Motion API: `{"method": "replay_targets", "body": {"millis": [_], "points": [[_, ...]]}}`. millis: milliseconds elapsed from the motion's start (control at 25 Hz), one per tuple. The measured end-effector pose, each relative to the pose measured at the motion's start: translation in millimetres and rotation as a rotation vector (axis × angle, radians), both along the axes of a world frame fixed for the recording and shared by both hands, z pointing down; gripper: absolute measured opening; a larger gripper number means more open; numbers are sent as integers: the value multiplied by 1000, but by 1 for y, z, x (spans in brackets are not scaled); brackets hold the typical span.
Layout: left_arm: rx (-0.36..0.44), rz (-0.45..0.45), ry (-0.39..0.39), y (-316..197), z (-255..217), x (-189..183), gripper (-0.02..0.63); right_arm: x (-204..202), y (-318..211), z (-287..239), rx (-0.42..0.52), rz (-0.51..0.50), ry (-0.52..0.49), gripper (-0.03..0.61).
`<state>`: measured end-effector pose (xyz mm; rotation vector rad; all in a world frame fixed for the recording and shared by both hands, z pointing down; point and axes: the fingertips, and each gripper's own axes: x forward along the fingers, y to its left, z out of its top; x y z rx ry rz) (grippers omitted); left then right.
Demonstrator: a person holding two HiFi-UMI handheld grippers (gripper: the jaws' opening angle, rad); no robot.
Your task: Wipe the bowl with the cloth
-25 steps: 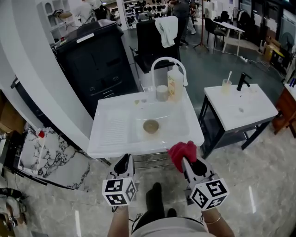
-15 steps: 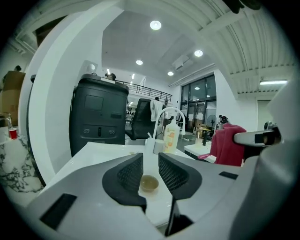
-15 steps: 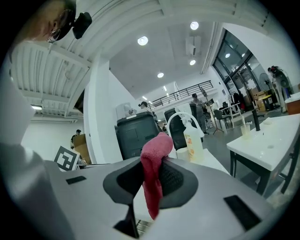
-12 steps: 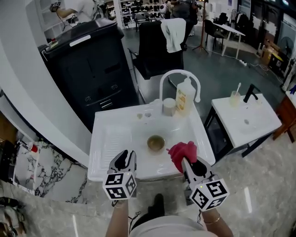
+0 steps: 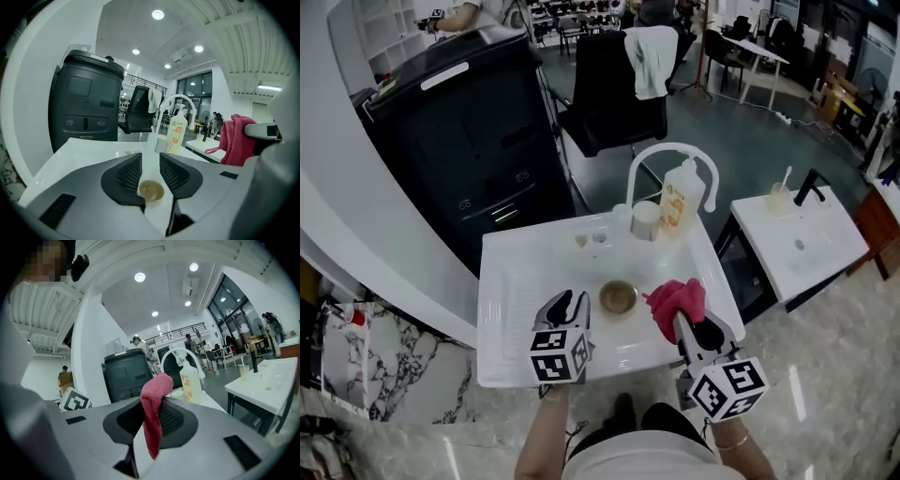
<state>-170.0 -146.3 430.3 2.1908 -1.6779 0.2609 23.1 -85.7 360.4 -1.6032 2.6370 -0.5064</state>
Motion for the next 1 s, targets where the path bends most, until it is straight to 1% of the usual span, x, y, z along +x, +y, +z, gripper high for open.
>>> {"method": "replay_targets", "body": {"millis": [160,360,480,760,1000], "points": [[-46,16,-3,-24,21,3,129,5,-14,5,-15,31,4,78],[-128,25,3,-53,57,7,136,13,-35,10,-26,72,-3,78],[-175,30,7,-69,78,13,144,15,-50,14,-35,74,0,78],[-302,37,-32,-101,131,21,149,20,-88,21,-37,81,-11,78],[-446,19,-76,-121,184,27,150,35,-125,29,-67,87,-14,78]]}}
